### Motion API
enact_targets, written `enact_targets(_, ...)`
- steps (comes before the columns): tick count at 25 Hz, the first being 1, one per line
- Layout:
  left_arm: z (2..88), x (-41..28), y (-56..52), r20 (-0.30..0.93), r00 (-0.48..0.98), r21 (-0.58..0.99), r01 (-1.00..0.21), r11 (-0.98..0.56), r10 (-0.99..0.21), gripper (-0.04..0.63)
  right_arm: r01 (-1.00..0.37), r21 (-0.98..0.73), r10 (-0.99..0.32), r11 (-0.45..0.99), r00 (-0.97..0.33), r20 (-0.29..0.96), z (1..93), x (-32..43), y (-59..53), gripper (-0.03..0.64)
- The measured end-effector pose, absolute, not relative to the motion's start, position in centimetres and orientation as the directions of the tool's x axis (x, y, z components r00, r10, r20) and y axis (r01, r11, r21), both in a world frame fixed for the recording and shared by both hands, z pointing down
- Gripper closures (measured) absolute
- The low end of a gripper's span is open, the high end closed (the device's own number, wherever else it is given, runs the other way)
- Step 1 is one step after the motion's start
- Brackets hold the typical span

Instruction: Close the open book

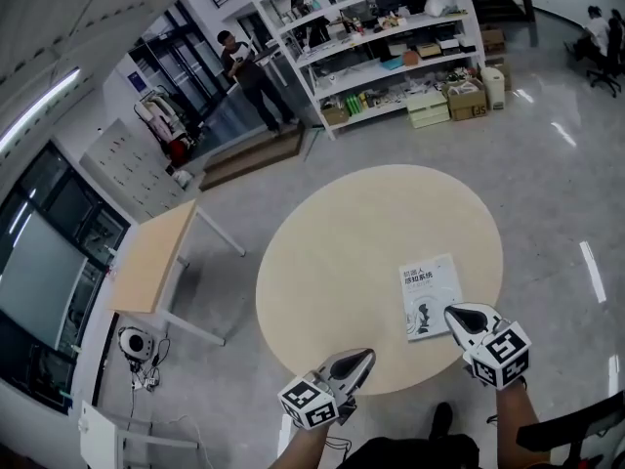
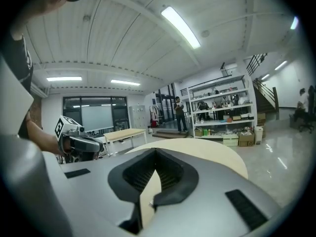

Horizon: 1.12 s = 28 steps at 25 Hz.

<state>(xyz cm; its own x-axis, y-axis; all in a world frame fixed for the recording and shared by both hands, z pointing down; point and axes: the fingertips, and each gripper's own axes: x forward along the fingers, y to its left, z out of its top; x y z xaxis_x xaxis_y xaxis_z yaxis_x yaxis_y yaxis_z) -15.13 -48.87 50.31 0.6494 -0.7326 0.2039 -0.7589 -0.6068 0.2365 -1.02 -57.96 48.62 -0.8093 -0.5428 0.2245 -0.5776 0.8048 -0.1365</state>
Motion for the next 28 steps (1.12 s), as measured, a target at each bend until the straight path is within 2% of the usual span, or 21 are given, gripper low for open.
enact_targets(5, 48.0, -16.6, -45.1, 0.132, 0.645, 0.202, -0.761, -0.617, -0.752, 0.598, -0.594, 0.006, -0.582, 0.804, -0.785, 0.214, 46.2, -2.4, -52.7, 0.617)
enact_targets(12, 47.2, -21.7, -34.4, 0.086, 0.638, 0.205, -0.763, -0.613, -0.766, 0.598, -0.623, -0.063, -0.609, 0.780, -0.778, 0.152, 44.0, -6.6, -42.7, 0.617)
enact_targets(17, 48.6, -24.2, -27.5, 0.083, 0.649, 0.212, -0.753, -0.622, -0.757, 0.598, -0.695, -0.078, -0.682, 0.715, -0.717, 0.145, 44.6, -7.4, -35.0, 0.617)
enact_targets(23, 49.8, -25.1, -21.0, 0.104, 0.673, 0.207, -0.735, -0.646, -0.732, 0.598, -0.733, -0.050, -0.716, 0.678, -0.674, 0.181, 44.7, -7.1, -26.8, 0.617)
enact_targets(28, 48.3, -24.4, -16.7, 0.071, 0.689, 0.230, -0.715, -0.661, -0.721, 0.598, -0.757, -0.054, -0.745, 0.652, -0.652, 0.140, 42.5, -6.1, -22.6, 0.617)
